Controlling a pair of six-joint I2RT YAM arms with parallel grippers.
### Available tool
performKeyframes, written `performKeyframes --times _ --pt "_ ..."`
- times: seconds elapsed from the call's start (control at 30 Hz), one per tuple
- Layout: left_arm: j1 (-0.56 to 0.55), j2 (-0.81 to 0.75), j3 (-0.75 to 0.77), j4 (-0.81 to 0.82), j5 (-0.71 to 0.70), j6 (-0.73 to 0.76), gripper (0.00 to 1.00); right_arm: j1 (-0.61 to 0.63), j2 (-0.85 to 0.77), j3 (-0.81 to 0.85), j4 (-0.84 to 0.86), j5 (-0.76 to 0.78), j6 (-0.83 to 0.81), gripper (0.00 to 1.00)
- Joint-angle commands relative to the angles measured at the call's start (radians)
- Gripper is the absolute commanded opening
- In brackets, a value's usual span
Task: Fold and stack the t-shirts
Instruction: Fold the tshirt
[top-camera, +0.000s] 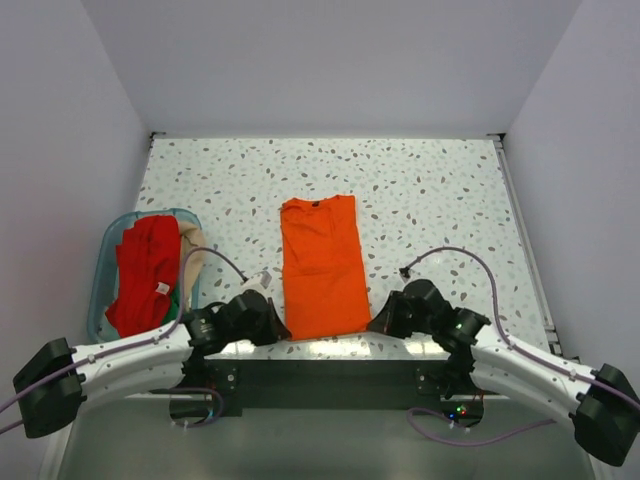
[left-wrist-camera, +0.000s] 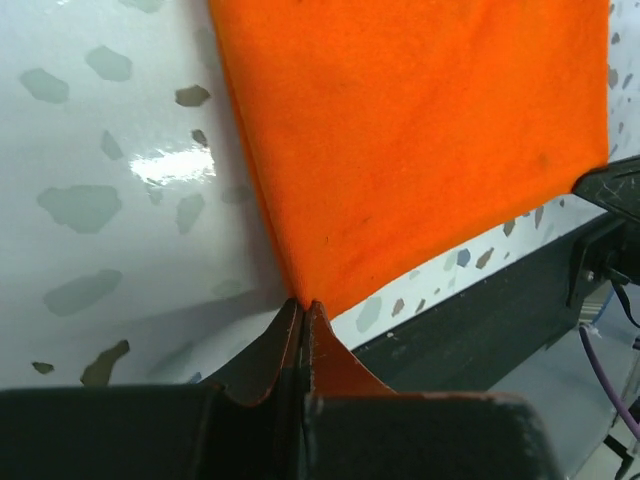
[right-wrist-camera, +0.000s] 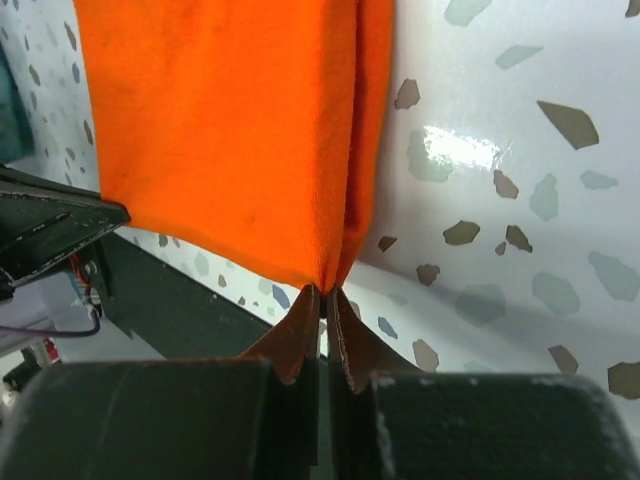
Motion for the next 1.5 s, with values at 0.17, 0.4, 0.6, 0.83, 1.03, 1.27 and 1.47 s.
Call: performKeyframes --times 0.17,0.4,0.6,0.83,1.03,1.27,1.47 --pt "-0.046 -0.095 0.200 -0.184 -0.079 -0.024 0.00 0.006 -0.151 0.130 -0.286 -0.009 -0.122 0.00" --pt "-0.037 0.014 0.379 -0.233 -0.142 0.028 0.00 0.006 -0.006 0.375 -0.348 0.083 -0.222 0.00" --pt "0.092 0.100 0.458 -0.192 -0.095 0.117 0.00 0.003 0.180 0.536 -0.347 0.187 -0.268 0.00" --pt "0.241 0.279 0.576 -0.105 0.027 0.220 0.00 -0.087 0.397 0.743 -0.310 0.173 -0.347 0.00" --pt "0.371 0.431 0.699 -0.049 0.103 0.263 0.00 -0.245 0.615 0.933 -0.272 0.048 -0.409 0.00" --pt "0.529 0.661 0.832 0.007 0.185 0.275 0.00 -0.348 0.917 1.208 -0.238 -0.061 -0.443 0.00" --pt "0.644 0.842 0.938 0.061 0.241 0.272 0.00 -0.397 1.200 1.436 -0.213 -0.131 -0.444 0.00"
